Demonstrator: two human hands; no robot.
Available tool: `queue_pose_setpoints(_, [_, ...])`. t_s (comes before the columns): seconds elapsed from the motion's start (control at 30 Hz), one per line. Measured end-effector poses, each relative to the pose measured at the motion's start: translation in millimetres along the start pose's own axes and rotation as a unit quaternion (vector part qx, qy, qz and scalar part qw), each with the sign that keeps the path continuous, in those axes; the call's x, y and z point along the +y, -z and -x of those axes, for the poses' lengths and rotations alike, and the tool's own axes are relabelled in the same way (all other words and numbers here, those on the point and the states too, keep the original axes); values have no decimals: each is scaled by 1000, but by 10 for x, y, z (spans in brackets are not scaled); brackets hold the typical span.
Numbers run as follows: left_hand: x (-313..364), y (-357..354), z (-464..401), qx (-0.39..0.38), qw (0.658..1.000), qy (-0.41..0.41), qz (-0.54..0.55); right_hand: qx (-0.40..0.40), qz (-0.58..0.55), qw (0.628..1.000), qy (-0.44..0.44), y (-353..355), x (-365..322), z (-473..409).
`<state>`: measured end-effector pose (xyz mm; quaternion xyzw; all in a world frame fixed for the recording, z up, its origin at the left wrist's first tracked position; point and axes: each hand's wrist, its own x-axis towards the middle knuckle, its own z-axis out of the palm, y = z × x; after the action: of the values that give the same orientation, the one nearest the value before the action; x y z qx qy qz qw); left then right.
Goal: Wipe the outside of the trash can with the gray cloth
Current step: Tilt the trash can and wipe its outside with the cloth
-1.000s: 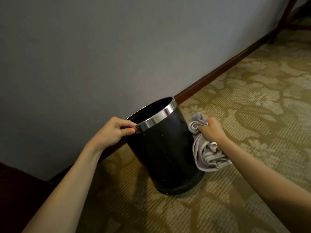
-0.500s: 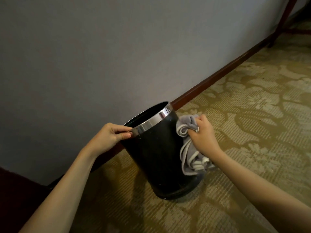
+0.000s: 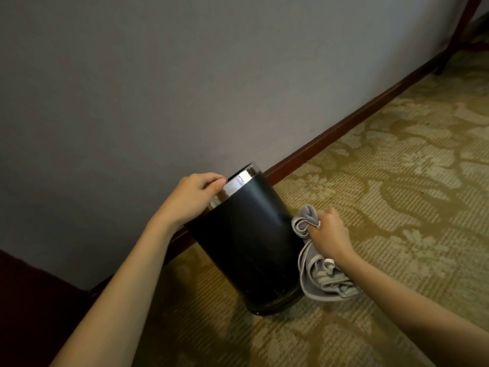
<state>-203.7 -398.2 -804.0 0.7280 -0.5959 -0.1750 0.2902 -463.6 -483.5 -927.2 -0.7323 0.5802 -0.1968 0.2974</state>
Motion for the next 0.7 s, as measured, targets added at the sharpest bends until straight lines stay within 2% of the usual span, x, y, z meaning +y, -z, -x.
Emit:
queue_pose_setpoints(0.27, [206, -191, -94, 37, 997, 73, -10, -1, 34, 999, 25, -9, -49, 75])
queue_pose_setpoints(0.5, [258, -228, -98, 8, 992, 105, -71, -10, 28, 999, 44, -28, 31, 178])
queue_pose_setpoints(0.7, [306, -319, -113, 66, 982, 141, -102, -19, -14, 998, 59, -16, 6, 209])
